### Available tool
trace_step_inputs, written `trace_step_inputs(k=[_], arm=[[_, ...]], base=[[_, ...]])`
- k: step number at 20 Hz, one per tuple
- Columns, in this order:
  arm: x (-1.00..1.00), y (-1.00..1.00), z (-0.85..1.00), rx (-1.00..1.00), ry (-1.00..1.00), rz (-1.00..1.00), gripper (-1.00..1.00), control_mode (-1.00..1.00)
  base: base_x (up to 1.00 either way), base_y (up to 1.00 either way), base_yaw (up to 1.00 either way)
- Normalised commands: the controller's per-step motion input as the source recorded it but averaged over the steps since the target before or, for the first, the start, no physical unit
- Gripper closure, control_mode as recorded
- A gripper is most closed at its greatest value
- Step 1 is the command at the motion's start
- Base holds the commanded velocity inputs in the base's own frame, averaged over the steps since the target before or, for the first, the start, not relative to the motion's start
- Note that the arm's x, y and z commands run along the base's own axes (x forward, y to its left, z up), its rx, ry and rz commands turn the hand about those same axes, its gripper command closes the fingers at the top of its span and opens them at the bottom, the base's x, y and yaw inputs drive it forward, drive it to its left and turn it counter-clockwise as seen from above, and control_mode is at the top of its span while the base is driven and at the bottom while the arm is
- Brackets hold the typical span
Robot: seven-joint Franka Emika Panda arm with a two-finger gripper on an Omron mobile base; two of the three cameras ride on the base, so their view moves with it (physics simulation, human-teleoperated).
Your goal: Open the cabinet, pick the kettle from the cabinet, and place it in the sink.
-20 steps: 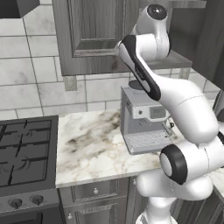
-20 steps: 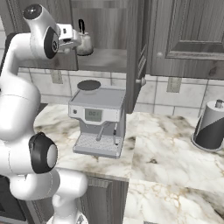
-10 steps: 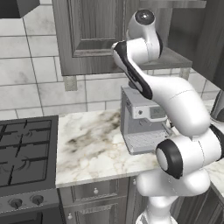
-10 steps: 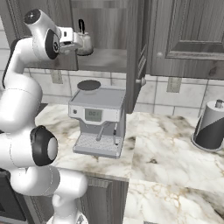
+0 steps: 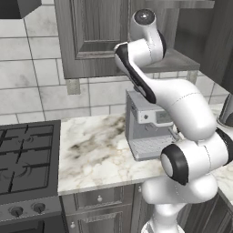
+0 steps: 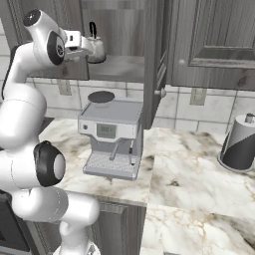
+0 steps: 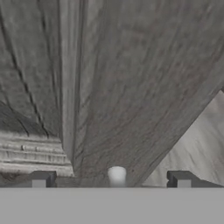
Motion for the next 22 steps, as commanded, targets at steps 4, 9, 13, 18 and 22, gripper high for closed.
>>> trace_step_inputs(k=[4, 9, 13, 18, 22], arm=[[0.11, -0.04, -0.08, 0.00, 0.00, -0.12, 1.00, -1.00], [0.09, -0.09, -0.08, 0.03, 0.02, -0.14, 1.00, -1.00], [0.08, -0.11, -0.07, 0.08, 0.02, -0.15, 1.00, -1.00], [0.04, -0.08, -0.08, 0.14, 0.02, -0.13, 1.00, -1.00], [-0.02, -0.01, -0.11, 0.20, 0.00, -0.11, 1.00, -1.00]], base=[[0.00, 0.00, 0.00], [0.00, 0.00, 0.00], [0.00, 0.00, 0.00], [0.00, 0.00, 0.00], [0.00, 0.00, 0.00]])
